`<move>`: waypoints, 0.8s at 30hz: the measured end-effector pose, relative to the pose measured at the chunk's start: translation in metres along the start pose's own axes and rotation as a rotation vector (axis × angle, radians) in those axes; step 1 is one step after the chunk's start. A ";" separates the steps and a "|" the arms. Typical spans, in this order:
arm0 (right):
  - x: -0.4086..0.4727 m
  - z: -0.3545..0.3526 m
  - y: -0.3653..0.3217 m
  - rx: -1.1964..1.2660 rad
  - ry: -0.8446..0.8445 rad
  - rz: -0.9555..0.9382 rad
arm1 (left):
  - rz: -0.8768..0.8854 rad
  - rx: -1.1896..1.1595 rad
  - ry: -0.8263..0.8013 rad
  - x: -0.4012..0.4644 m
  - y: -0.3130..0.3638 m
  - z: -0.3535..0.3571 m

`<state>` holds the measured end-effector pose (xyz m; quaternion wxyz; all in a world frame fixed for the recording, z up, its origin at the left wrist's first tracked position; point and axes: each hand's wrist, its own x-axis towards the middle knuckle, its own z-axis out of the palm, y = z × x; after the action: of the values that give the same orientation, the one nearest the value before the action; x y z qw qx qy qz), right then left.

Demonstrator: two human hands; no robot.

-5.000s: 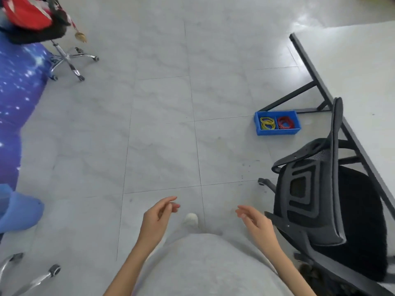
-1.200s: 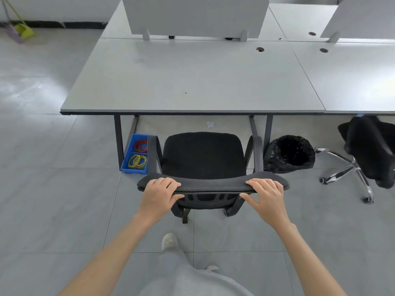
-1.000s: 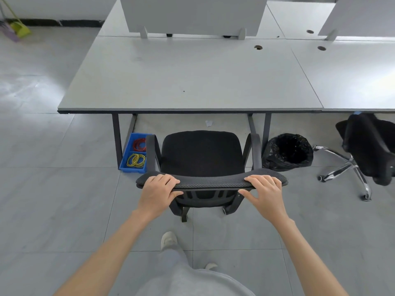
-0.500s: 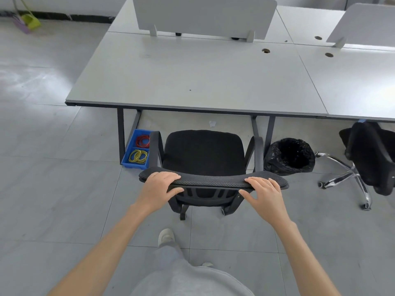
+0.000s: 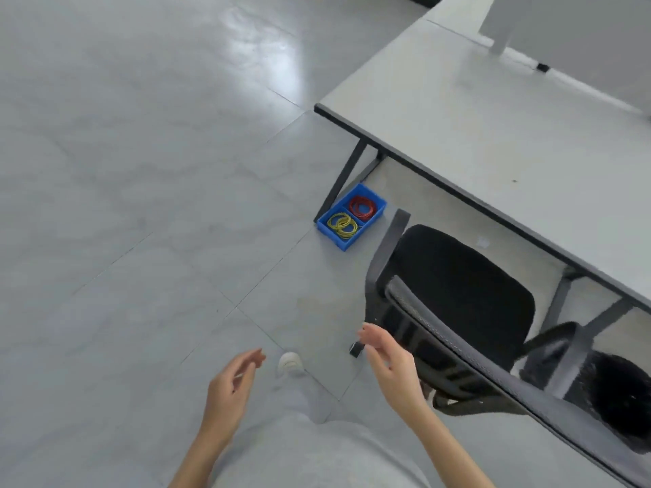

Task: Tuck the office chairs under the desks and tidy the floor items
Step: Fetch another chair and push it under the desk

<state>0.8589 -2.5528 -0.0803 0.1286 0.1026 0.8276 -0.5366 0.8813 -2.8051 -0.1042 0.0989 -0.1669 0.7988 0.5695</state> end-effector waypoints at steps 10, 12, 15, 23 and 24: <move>0.116 0.061 -0.047 -0.161 -0.333 0.119 | -0.073 -0.227 0.174 0.115 0.036 -0.087; 0.153 0.074 -0.068 -0.168 -0.363 0.089 | -0.042 -0.238 0.199 0.154 0.050 -0.102; 0.220 0.094 -0.099 -0.153 -0.378 0.062 | -0.037 -0.237 0.232 0.211 0.067 -0.119; 0.444 0.167 -0.208 -0.132 -0.458 -0.054 | -0.179 -0.296 0.459 0.357 0.085 -0.182; 0.475 0.176 -0.228 -0.143 -0.473 -0.081 | -0.190 -0.320 0.505 0.374 0.091 -0.193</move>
<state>0.3577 -2.7901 -0.1061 0.3041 -0.0682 0.8137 -0.4907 0.5069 -3.0180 -0.0906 -0.0771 -0.3904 0.6790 0.6169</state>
